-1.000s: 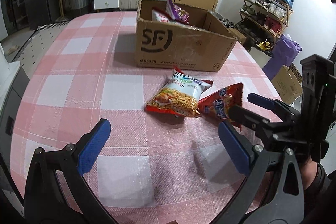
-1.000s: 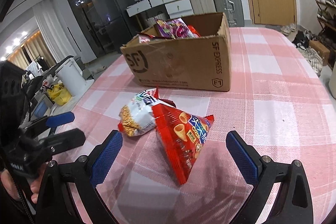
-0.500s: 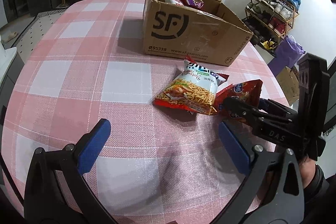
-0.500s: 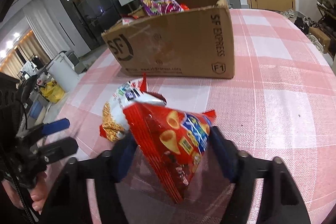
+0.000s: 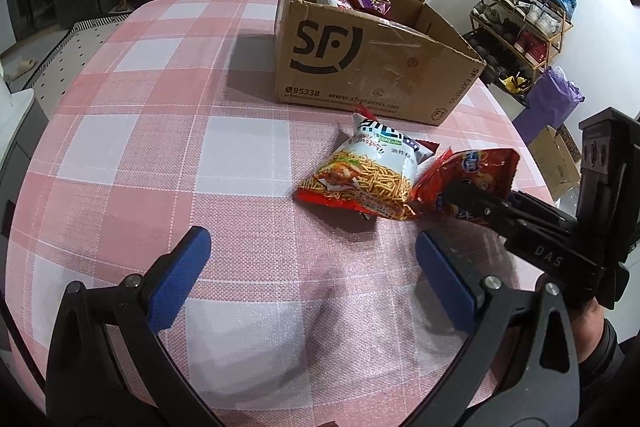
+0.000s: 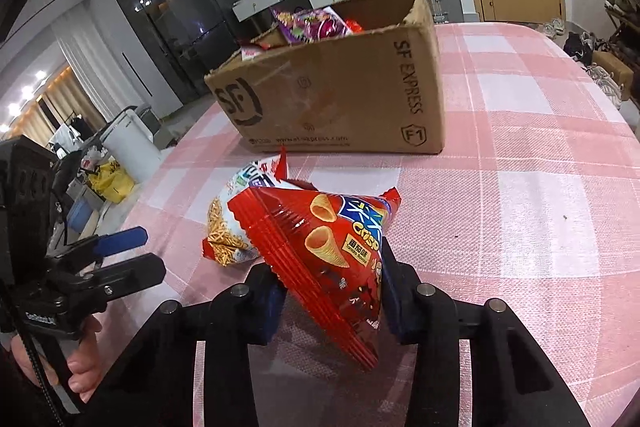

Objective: Organize snacks
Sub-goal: 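Grasp the red cone snack bag with the right tool while the left tool grasps the white noodle bag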

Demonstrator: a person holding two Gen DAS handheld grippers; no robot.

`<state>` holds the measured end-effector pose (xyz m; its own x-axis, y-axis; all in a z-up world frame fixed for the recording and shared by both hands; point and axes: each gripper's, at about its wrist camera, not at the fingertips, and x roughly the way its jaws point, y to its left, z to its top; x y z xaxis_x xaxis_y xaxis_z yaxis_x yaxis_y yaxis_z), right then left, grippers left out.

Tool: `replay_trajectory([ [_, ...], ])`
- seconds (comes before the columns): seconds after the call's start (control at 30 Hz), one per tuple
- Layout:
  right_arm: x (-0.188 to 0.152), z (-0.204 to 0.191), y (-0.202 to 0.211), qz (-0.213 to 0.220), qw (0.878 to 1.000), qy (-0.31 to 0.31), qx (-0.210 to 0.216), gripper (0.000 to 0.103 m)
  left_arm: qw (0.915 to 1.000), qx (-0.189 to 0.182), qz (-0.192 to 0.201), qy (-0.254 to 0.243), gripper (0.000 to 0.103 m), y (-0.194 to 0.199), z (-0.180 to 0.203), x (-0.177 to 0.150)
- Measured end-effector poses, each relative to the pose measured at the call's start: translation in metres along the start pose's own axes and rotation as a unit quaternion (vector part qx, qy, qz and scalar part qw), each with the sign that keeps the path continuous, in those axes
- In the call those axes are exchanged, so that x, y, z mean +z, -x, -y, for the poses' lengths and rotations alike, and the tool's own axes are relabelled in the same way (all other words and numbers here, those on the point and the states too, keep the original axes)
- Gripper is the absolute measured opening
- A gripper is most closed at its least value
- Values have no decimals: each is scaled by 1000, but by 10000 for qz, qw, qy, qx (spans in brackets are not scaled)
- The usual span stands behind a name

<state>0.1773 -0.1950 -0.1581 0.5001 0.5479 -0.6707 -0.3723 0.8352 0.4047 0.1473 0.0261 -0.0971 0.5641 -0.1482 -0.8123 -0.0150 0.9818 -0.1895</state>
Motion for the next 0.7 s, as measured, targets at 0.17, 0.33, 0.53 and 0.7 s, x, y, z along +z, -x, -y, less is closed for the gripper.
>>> replay_trajectory([
  [0.17, -3, 8, 13, 118, 9999, -101, 29, 41, 10000, 34, 30, -68, 102, 3, 2, 1],
  [0.33, -5, 12, 22, 160, 9997, -156, 27, 41, 9999, 44, 32, -114, 102, 1, 5, 5],
  [0.53, -8, 18, 33, 250, 9994, -222, -47, 41, 9996, 89, 0, -272, 102, -7, 11, 11],
  [0.7, -10, 21, 40, 323, 9992, -226, -54, 41, 9993, 78, -41, -369, 102, -16, 16, 19],
])
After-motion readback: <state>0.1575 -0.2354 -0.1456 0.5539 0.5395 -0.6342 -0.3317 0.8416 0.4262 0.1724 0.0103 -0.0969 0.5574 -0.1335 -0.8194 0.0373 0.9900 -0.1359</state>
